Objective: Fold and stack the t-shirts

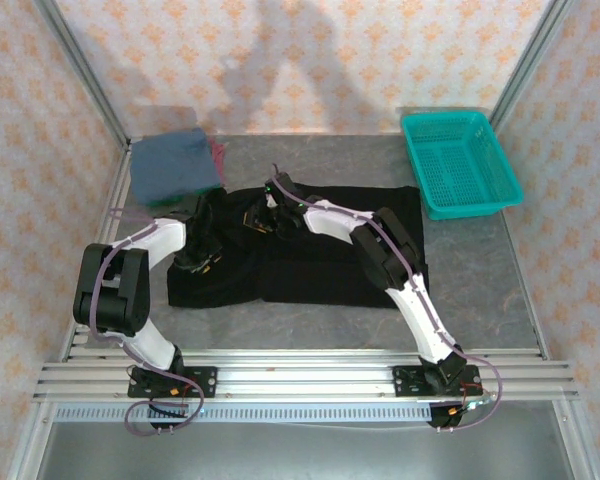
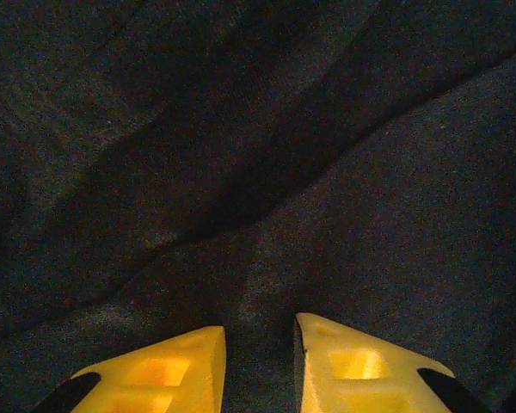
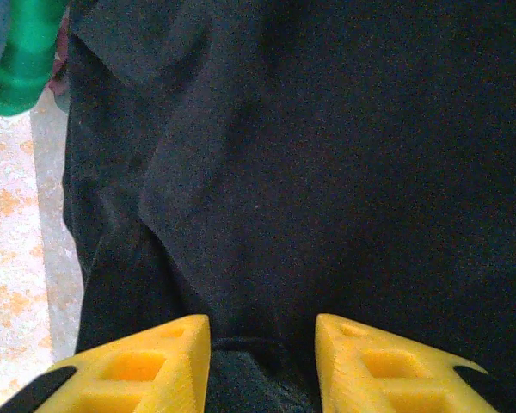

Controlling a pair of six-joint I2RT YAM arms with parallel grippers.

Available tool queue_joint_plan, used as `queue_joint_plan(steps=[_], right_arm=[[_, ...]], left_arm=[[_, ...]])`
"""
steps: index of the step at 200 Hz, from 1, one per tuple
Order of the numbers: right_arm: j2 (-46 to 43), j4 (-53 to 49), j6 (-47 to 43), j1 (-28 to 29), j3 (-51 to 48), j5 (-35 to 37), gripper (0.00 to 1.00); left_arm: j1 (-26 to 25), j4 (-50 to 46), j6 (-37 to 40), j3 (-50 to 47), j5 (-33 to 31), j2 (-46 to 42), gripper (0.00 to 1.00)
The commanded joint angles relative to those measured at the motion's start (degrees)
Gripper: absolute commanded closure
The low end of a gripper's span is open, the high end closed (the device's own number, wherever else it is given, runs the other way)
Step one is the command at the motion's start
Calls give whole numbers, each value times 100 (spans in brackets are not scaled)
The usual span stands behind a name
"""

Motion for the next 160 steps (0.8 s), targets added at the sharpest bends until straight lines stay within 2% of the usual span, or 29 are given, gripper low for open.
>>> queue_joint_plan(steps=[1, 13, 67, 104, 138, 160], right_arm=[[132, -121, -124, 87, 151, 45, 82], [51, -195, -189, 87, 126, 217, 88], [-392, -563, -373, -5, 119, 1337, 99], [-551, -482, -112, -97, -48, 1946, 100], [-421, -555, 144, -149, 14, 2111, 100], [-357, -539, 244, -177, 51, 2039, 95]], left_arm=[[108, 34, 100, -121, -82, 83, 74], [152, 5, 115, -138, -90, 77, 74], [382, -144, 248, -302, -221, 53, 74], [461, -148, 258, -413, -275, 62, 75], [498, -181, 281, -436, -326, 65, 75], [533, -174, 277, -461, -311, 29, 74]])
